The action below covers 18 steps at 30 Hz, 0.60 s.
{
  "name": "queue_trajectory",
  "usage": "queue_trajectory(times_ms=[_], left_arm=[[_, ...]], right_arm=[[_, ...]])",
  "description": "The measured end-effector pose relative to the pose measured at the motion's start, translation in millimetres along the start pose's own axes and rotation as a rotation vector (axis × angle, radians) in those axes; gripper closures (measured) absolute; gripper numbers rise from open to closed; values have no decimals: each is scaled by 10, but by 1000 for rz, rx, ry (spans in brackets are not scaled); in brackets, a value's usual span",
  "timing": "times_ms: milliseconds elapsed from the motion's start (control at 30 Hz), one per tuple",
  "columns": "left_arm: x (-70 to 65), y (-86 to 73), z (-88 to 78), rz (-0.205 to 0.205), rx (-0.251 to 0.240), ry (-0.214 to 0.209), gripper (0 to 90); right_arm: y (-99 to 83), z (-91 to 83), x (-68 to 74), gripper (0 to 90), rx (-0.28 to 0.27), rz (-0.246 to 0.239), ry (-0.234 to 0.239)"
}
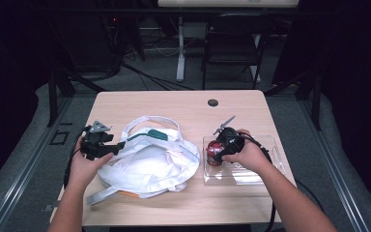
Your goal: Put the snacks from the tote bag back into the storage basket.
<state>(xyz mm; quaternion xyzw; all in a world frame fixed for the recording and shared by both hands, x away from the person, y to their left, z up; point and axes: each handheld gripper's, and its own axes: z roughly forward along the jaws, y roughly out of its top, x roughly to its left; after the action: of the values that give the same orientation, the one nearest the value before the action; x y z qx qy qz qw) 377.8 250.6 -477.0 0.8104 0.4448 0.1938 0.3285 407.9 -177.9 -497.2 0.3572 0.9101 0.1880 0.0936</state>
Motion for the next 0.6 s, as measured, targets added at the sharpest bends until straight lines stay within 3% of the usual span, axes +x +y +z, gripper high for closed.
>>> queue_trajectory(times_ms=[67, 100, 233, 267, 333, 367, 400, 500, 600], left_arm=[[2, 0, -4, 1, 1, 1, 436], [2, 1, -5, 1, 1, 1, 436], [-6, -1, 2, 0, 0, 0, 436], [-7, -1, 3, 1, 1, -1, 436], [-11, -3, 11, -1, -5, 5, 436], [-11, -3, 11, -1, -6, 5, 436], [-10, -3, 11, -1, -6, 5, 436], [-6, -1, 4, 0, 1, 0, 436], [-4, -1, 1, 1, -3, 1, 436]], right_arm=[[-1, 11, 7, 271, -17, 9, 3], [12, -6, -5, 271, 9, -13, -7], [24, 11, -8, 284, -21, -3, -9], [39, -11, -27, 302, 4, -25, -12], [41, -23, -40, 398, 1, -19, -15], [32, -17, -42, 488, -17, -5, -14], [36, -41, -68, 551, 5, -22, -10], [34, -27, -92, 485, -1, 4, 2], [49, -17, -80, 476, -15, 10, -5]])
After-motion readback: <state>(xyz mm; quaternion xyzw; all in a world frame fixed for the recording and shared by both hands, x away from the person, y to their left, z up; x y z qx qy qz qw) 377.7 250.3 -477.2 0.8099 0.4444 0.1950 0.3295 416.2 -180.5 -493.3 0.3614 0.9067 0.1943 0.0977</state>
